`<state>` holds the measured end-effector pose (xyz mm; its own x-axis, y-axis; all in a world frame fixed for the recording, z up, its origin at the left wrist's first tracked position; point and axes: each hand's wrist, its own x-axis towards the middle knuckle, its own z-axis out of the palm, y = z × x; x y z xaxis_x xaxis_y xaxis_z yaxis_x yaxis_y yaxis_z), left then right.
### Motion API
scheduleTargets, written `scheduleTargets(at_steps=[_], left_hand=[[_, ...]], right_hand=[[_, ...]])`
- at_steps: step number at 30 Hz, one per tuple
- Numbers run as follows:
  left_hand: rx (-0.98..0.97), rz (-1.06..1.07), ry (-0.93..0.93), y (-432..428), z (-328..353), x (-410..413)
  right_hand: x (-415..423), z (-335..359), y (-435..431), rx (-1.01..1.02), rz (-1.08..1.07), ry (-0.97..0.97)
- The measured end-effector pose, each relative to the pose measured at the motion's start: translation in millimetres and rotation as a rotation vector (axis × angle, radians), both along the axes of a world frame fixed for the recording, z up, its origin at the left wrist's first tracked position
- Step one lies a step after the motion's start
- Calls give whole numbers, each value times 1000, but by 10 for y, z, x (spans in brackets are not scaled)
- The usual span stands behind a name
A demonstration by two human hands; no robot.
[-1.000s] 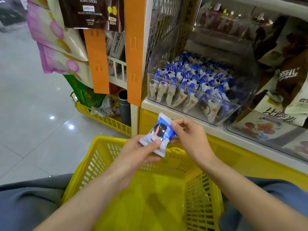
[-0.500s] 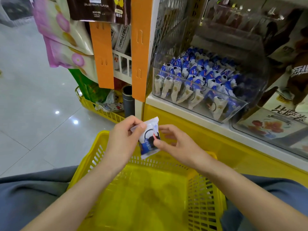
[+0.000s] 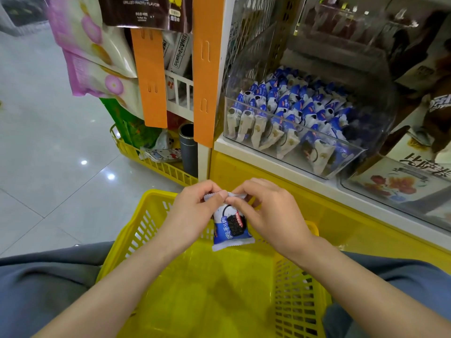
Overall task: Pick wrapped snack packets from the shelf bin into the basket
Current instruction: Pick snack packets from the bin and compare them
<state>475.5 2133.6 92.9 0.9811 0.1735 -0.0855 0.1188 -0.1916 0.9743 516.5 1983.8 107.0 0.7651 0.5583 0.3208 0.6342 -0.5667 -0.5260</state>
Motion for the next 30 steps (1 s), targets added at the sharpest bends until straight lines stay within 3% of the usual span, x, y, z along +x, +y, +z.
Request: scheduleTargets(at_steps=[4, 8, 12, 14, 16, 18, 21, 26, 28, 30], left_hand=[[22, 90, 2, -33, -10, 17], [158, 79, 126, -8, -29, 1], [-308, 85, 340, -40, 98, 40], [-496, 103, 325, -22, 123, 32], [-592, 125, 263, 3, 125, 10], [-538, 159, 207, 7, 116, -9], [-439, 203, 168, 7, 113, -23], [-404, 140, 195, -19, 126, -36], [-383, 87, 206, -38, 122, -43], [-358, 31, 207, -49, 112, -46]], right_hand=[[29, 0, -14, 105, -103, 71], [82, 31, -31, 273, -203, 146], [28, 35, -27, 260, -48, 88], [-22, 19, -26, 177, 76, -11], [-41, 6, -28, 37, 162, -168], [-42, -10, -33, -67, 231, -264], [-85, 4, 7, 87, 169, 3], [-6, 78, 84, 489, -195, 801], [19, 88, 58, 508, -224, 963], [3, 95, 30, 457, -177, 1008]])
